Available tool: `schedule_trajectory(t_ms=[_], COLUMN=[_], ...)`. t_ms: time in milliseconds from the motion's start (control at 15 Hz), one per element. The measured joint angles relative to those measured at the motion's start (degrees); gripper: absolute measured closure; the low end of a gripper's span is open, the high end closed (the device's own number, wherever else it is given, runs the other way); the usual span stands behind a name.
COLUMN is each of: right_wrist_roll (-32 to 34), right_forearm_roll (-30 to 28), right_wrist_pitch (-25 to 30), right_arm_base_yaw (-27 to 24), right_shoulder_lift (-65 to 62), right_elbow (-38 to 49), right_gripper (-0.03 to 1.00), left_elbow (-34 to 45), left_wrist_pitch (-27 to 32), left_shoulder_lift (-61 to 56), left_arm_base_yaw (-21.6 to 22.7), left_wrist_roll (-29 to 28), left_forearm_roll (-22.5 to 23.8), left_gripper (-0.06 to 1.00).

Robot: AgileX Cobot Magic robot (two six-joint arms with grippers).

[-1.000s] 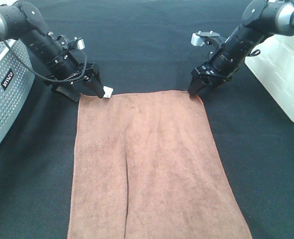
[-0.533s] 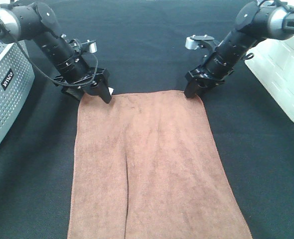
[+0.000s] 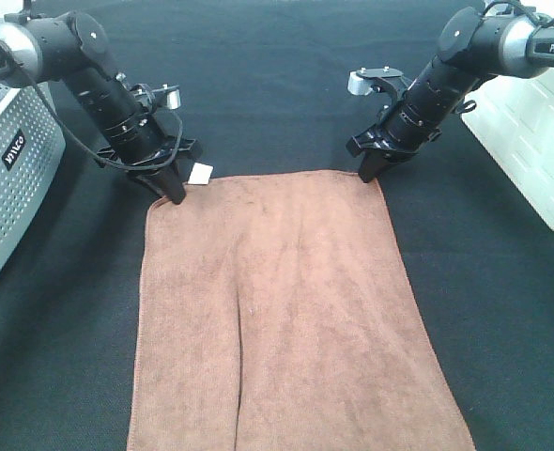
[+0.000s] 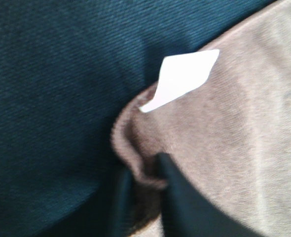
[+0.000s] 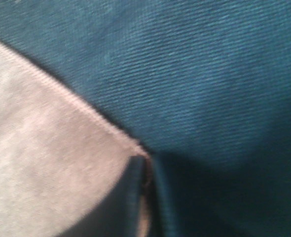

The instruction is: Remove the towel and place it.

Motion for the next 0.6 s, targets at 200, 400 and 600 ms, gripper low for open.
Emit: schedule_trajectory(t_ms=[200, 400, 600], right_wrist_roll=[1.2, 4.5, 5.6], right_forearm_roll=[-1.6, -3.2, -3.2], right_wrist_pitch=[-1.6, -6.4, -13.3], right_arm_base_yaw=[0.0, 0.1, 0.1], right_shoulder_lift=[0.0, 0.0, 0.0], right_elbow=[0.0, 0.1, 0.2], right_gripper=[0.97, 0.97, 0.97], left_elbow=[0.1, 0.3, 0.3], left_wrist_pitch=[-0.7, -5.0, -12.9], left_shoulder_lift=[-0.1, -0.5, -0.5], left_arm_base_yaw=[-0.1, 0.6, 0.9], left_wrist_roll=[0.0, -0.4, 0.2], left_forearm_roll=[0.9, 1.5, 2.5], left_gripper=[0.94, 0.94, 0.94])
